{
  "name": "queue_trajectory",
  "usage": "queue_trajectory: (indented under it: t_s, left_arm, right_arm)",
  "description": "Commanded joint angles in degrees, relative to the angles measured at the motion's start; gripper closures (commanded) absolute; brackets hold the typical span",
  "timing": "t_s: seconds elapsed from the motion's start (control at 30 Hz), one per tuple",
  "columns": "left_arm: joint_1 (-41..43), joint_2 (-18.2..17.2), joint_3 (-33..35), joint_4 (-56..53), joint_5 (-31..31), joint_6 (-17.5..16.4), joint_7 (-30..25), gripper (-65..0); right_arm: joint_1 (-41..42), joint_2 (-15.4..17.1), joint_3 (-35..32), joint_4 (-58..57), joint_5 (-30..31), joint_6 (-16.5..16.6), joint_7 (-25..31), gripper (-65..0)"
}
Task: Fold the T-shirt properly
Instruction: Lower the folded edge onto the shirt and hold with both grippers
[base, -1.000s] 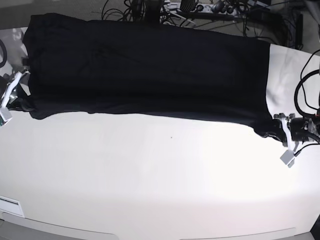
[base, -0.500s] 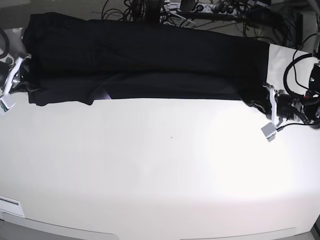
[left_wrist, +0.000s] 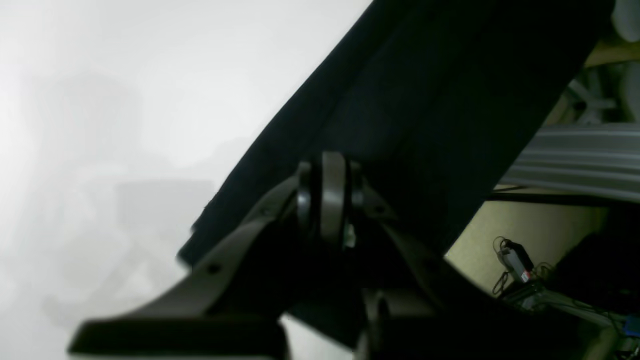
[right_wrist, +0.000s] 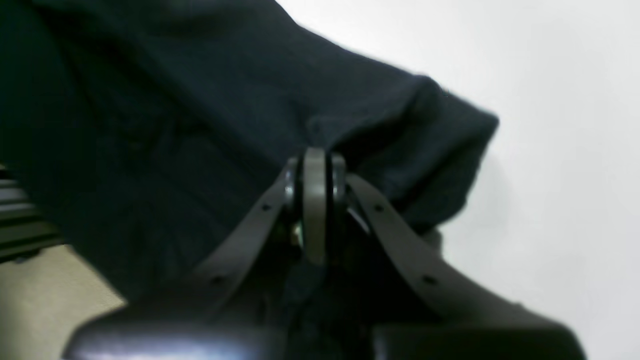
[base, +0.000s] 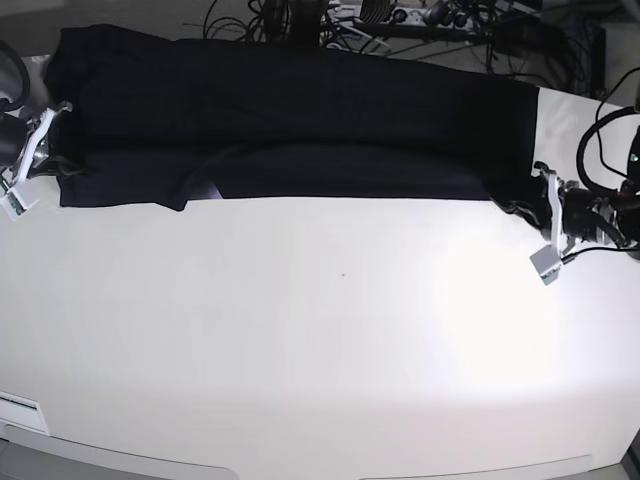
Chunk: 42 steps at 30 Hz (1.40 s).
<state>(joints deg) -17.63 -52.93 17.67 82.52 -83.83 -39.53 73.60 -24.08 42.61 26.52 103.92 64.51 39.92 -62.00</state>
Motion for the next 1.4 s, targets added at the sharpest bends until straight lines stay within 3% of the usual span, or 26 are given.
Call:
queue_trajectory:
  t_s: [0.0,0.13,0.2,0.3,0.37,0.5,0.7,0.87,1.0,1.27,1.37]
  left_arm:
    - [-1.1,-1.7,-0.6,0.7,-1.2,-0.5,0.3,0.0]
    - [-1.1,-2.0,-0.6,0.7,-1.2,-0.5,0.2,0.0]
    - [-1.1,-2.0,-0.6,0.7,-1.2,-0.5,0.2,-13.4]
    - [-1.1,-2.0,-0.6,0.7,-1.2,-0.5,0.0,-29.8]
    - [-1.1,-2.0,-0.6,0.7,-1.2,-0.5,-0.2,-30.3]
    - [-1.1,-2.0,-0.6,0.7,-1.2,-0.5,-0.3,-30.3]
    - [-1.1,-2.0,-0.6,0.7,-1.2,-0.5,-0.3,-30.3]
    - [-1.1,-2.0,-0.6,0.7,-1.2,-0.5,-0.3,-30.3]
    - [-1.1,-2.0,-0.6,0.7,-1.2,-0.5,-0.3,-30.3]
    - [-1.1,-2.0,-0.6,0.7,-1.2,0.4,-0.3,-30.3]
    - [-1.1,-2.0,-0.6,0.7,-1.2,0.4,-0.2,-30.3]
  right_arm:
    - [0.4,1.1,0.9,0.7,0.2,0.1,2.2,0.0]
    - [0.5,1.0,0.9,0.7,-0.2,0.1,4.4,0.0]
    - [0.5,1.0,0.9,0.7,-0.2,0.1,4.4,-3.8]
    - [0.5,1.0,0.9,0.7,0.9,0.1,4.4,-23.4]
    - [0.5,1.0,0.9,0.7,2.9,0.1,4.4,-30.3]
    - [0.5,0.7,0.9,0.7,1.9,0.1,6.8,-30.4]
    - [0.5,-4.2,0.9,0.7,-10.6,-2.3,13.8,-30.4]
    - [0.6,-6.6,0.9,0.7,-12.5,-3.1,14.9,-30.3]
    - [0.9,-8.9,0.9,0.7,-12.1,-5.7,17.3,-29.9]
    - [0.9,-11.8,0.9,0.7,-17.8,-4.9,18.2,-30.0]
    - [0.9,-11.8,0.9,0.7,-21.3,-8.5,20.0,-30.0]
